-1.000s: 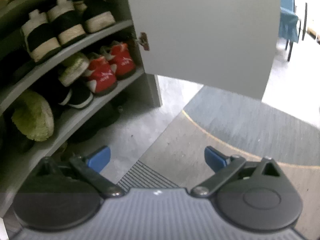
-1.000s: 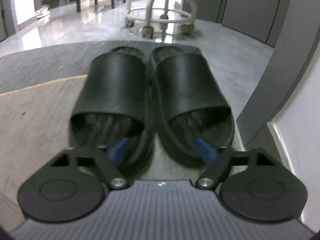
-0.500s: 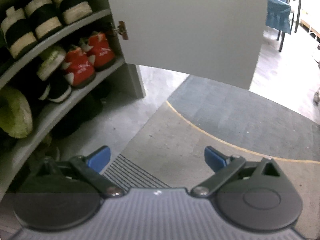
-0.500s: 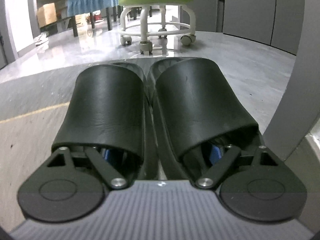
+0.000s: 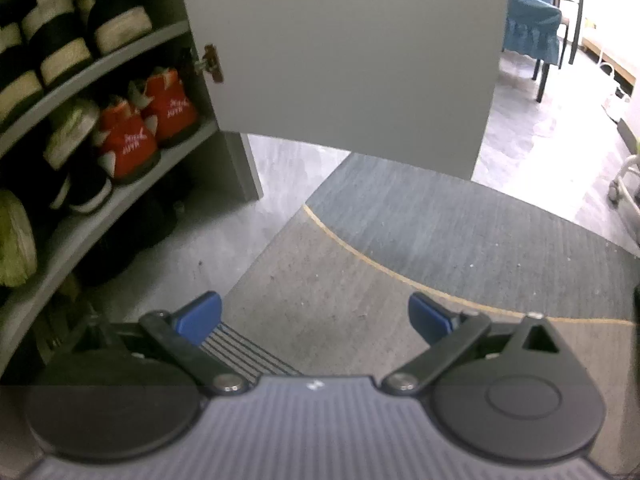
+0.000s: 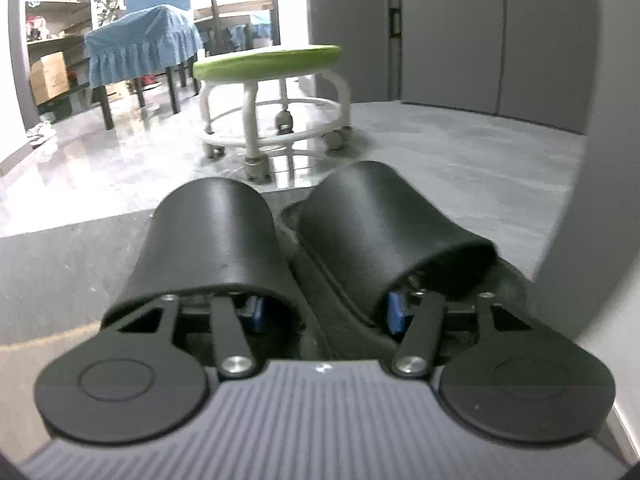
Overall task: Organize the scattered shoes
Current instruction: 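Grasp both black slides by their straps with the right tool and lift, then carry the black slides toward the cabinet's lowest shelf with the right tool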
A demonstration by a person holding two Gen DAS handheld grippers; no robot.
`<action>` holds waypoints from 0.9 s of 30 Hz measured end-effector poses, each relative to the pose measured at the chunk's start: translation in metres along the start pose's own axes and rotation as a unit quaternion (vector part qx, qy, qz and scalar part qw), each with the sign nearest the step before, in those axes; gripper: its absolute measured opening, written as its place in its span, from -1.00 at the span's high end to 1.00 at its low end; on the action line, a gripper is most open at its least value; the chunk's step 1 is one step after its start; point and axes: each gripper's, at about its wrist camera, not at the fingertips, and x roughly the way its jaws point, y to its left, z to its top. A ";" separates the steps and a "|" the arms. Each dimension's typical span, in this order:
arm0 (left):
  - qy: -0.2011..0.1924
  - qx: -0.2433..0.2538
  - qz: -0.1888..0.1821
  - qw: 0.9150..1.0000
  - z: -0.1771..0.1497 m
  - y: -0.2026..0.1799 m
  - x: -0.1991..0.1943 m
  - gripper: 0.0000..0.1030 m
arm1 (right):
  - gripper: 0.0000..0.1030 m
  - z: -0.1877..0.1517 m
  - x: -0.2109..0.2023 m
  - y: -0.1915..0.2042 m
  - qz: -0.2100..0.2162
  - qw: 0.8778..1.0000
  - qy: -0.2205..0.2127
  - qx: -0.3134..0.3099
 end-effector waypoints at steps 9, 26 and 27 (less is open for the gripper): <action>-0.009 -0.008 0.001 1.000 0.003 0.012 -0.002 -0.96 | 0.42 0.017 -0.007 0.046 0.043 0.996 -0.002 -0.074; -0.033 -0.067 0.034 0.997 0.017 0.041 -0.031 -0.96 | 0.44 0.000 -0.067 0.170 0.291 0.945 0.029 -0.144; -0.033 -0.068 0.038 0.996 0.015 0.043 -0.033 -0.96 | 0.44 -0.004 -0.071 0.178 0.303 0.941 0.032 -0.150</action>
